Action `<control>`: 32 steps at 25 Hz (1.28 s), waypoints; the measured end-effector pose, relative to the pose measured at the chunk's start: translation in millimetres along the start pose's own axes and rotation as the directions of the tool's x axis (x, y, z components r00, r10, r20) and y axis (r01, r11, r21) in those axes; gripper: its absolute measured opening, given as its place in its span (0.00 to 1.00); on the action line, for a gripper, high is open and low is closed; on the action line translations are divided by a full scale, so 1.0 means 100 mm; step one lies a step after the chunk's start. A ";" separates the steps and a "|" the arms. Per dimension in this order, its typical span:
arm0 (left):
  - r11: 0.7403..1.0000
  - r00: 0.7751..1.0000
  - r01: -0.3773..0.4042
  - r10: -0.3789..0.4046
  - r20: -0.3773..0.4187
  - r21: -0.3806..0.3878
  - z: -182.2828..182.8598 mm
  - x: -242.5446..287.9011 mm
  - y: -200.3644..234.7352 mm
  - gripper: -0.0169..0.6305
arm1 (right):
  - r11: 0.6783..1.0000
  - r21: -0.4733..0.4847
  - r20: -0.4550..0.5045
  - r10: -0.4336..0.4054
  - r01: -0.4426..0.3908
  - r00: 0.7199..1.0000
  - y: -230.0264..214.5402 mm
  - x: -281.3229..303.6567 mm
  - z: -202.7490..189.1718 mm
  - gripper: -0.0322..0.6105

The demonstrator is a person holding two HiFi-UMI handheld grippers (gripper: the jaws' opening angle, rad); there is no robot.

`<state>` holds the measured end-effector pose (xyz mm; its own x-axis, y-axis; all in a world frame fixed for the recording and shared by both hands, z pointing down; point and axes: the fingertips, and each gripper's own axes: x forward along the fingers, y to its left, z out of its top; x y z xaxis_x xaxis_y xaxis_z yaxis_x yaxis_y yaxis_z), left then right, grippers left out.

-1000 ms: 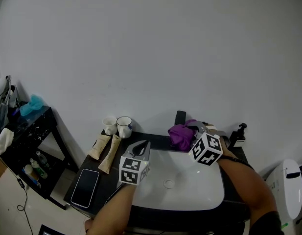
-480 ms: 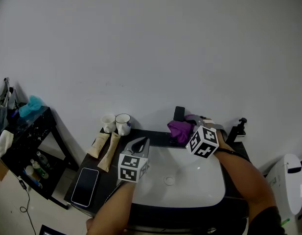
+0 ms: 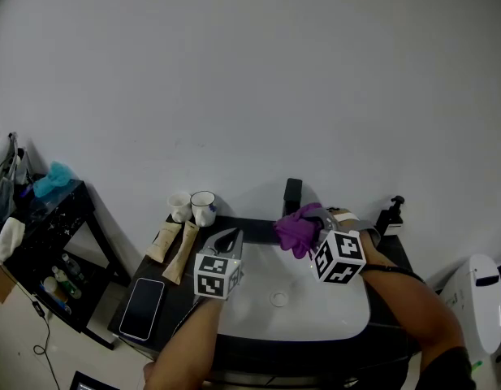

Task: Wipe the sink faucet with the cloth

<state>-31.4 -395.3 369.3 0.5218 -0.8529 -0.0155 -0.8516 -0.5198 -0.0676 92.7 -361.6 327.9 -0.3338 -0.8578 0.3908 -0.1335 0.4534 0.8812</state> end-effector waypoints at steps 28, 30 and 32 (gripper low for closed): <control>0.998 0.999 0.053 -0.053 -0.008 0.028 0.01 0.04 -0.13 0.05 | 0.963 0.148 0.007 -0.229 0.226 0.973 0.27 0.54 -0.43 0.15; 0.998 0.998 0.061 -0.061 -0.007 0.029 0.01 0.04 -0.16 0.05 | 0.954 0.161 0.005 -0.256 0.252 0.967 0.21 0.60 -0.42 0.15; 0.998 0.998 0.065 -0.065 -0.005 0.025 0.01 0.04 -0.16 0.05 | 0.947 0.181 -0.001 -0.270 0.266 0.963 0.17 0.66 -0.42 0.15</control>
<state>-15.4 -389.9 369.5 0.5761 -0.8173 -0.0064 -0.8141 -0.5731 -0.0932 107.5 -420.3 379.7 -0.2848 -0.9485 0.1386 -0.3841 0.2454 0.8901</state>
